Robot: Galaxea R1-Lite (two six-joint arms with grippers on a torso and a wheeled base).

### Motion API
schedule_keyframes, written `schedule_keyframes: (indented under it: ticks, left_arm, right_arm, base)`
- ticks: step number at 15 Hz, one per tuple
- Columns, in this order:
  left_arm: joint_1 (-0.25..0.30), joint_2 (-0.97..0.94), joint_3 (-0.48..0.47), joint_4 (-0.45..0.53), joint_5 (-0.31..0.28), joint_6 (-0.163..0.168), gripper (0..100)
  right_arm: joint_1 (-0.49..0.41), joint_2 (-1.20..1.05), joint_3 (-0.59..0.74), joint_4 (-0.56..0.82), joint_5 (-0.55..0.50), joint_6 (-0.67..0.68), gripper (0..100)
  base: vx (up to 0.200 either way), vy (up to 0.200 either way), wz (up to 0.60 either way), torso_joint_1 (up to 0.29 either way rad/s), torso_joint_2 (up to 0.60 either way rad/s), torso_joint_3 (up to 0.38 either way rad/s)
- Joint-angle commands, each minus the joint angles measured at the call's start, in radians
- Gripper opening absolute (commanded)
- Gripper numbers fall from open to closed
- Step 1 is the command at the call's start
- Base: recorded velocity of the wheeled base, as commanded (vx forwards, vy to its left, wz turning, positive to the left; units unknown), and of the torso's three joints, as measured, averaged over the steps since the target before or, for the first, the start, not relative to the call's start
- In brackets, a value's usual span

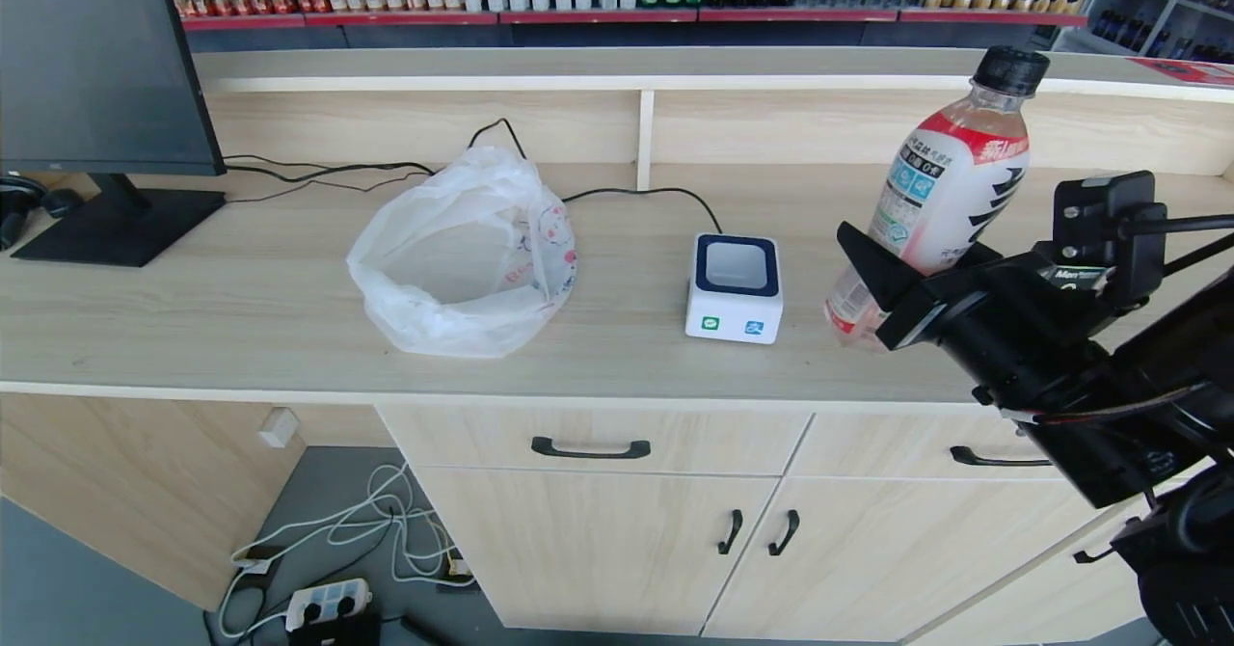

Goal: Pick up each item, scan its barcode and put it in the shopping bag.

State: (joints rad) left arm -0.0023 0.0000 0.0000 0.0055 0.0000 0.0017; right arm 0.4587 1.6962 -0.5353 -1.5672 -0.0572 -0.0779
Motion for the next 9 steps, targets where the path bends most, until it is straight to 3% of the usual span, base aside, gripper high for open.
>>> schedule_keyframes:
  ticks: [1,6,9]
  left_arm:
    - [0.001,0.0,0.0,-0.001,0.0,-0.002,100]
    - [0.001,0.0,0.0,-0.001,0.0,-0.002,100]
    - [0.001,0.0,0.0,-0.002,0.0,0.0,100]
  right_arm:
    - [0.0,0.007,0.0,-0.004,0.002,0.0,0]
    - [0.0,0.019,-0.006,-0.004,0.002,0.013,0]
    - [0.001,0.033,-0.008,-0.004,0.004,0.021,0]
  base:
    - [0.0,0.2,0.0,0.017,0.01,0.002]
    - [0.0,0.2,0.0,0.002,0.0,0.002]
    - [0.0,0.0,0.0,0.0,0.0,0.0]
